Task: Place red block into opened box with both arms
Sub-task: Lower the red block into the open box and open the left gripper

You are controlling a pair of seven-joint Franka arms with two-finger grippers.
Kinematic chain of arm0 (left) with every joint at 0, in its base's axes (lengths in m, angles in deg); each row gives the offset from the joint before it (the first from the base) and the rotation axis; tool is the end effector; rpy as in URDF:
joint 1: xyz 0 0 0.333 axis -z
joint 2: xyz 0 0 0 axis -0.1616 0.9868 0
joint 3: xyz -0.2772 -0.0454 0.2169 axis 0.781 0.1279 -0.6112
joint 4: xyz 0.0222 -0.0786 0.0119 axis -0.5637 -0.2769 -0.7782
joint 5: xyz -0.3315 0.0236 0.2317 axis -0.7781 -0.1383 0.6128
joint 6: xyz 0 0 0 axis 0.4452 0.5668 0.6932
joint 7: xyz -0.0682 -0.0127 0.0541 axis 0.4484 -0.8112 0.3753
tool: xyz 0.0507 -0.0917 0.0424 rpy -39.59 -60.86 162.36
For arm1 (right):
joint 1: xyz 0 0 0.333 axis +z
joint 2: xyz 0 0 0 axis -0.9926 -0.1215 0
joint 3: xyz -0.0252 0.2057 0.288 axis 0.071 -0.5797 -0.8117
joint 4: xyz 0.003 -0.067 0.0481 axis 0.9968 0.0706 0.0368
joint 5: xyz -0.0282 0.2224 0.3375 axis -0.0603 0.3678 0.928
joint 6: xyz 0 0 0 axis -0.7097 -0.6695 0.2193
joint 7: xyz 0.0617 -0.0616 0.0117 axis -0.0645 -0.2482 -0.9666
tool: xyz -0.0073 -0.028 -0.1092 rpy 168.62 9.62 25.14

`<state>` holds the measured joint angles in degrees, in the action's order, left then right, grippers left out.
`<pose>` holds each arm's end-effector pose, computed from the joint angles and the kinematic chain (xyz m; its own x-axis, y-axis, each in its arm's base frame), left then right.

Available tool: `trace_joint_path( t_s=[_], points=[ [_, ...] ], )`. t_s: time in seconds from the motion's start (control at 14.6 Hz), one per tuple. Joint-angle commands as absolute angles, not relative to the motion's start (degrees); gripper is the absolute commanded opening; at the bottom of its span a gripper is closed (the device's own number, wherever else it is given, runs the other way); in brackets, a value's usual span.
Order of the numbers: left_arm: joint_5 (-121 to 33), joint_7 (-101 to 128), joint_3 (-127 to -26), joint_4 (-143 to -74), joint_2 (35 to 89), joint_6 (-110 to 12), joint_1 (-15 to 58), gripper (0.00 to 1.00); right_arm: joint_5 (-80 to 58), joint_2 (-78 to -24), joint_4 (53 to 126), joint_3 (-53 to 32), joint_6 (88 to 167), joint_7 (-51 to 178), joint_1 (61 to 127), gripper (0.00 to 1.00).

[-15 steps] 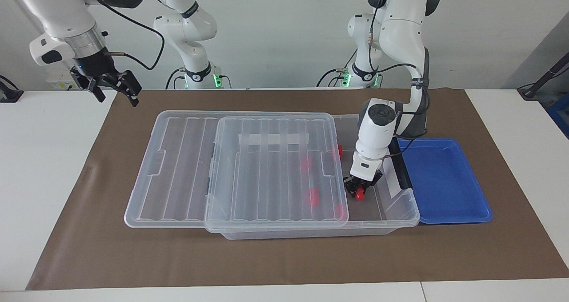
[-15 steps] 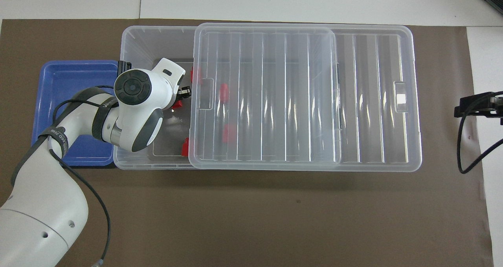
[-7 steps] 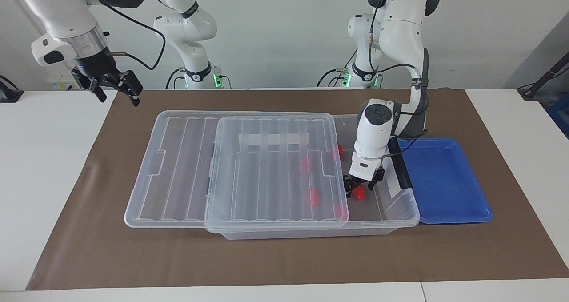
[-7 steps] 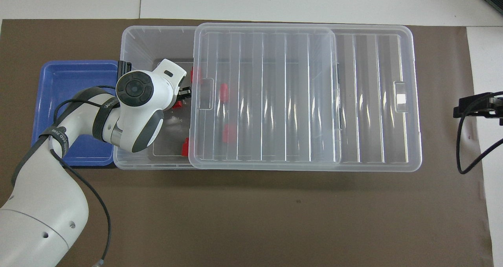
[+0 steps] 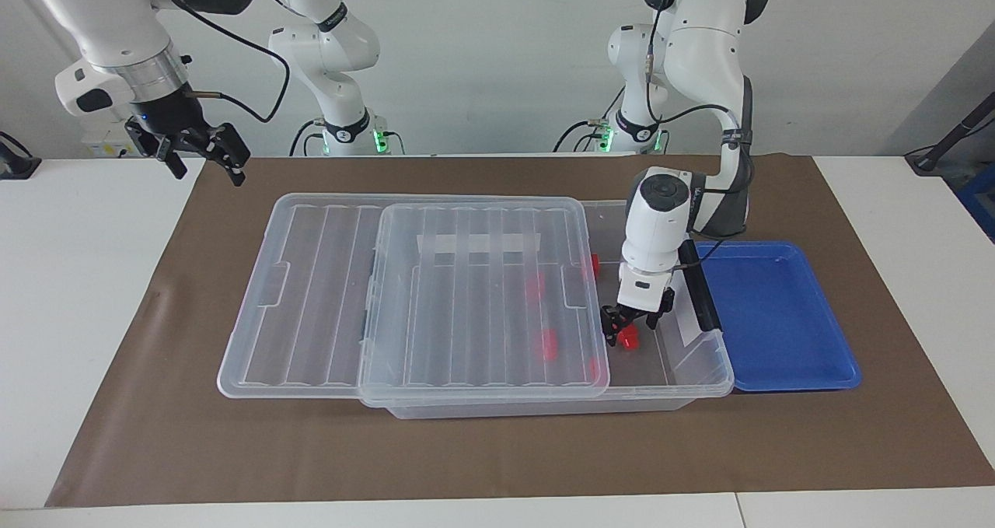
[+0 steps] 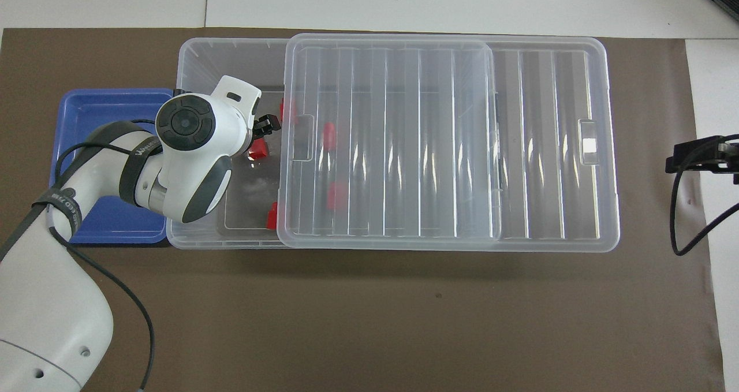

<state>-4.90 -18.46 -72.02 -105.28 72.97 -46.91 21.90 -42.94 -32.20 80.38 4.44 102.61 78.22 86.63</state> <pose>0.6389 -0.2223 0.3719 0.9226 0.3163 0.2211 0.3192 -0.9474 0.0232 0.5477 -0.0475 0.6589 0.9821 -0.1856 0.0304 -0.1860 -0.9825 0.0097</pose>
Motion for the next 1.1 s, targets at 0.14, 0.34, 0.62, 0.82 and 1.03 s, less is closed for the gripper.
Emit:
trace_joint_path(
  t_s=[0.14, 0.34, 0.62, 0.82, 1.03],
  points=[
    [-4.17, -21.59, -72.48, -105.99, 65.86, -36.53, 22.66, 1.0, -42.14, -31.61, 81.02, 4.3, 102.44, 79.55, 86.62, 1.0],
    [-4.17, -22.3, -72.39, -105.99, 64.45, -34.85, 22.66, 1.0, -42.14, -31.52, 81.11, 4.3, 102.18, 78.93, 86.62, 1.0],
    [-5.22, -20.99, -72.39, -102.32, 61.46, -28.19, 22.05, 1.0, -42.14, -31.52, 81.2, 4.3, 102.09, 78.84, 86.62, 1.0],
    [-5.84, -12.15, -72.91, -95.81, 60.32, -17.3, 21.17, 1.0, -42.14, -31.26, 81.9, 4.3, 102.88, 76.66, 86.54, 0.46],
    [-9.61, -0.72, -73.09, -93.95, 56.65, -12.7, 16.27, 1.0, -42.23, -31.43, 83.65, 4.39, 106.21, 74.45, 86.36, 0.0]
  ],
)
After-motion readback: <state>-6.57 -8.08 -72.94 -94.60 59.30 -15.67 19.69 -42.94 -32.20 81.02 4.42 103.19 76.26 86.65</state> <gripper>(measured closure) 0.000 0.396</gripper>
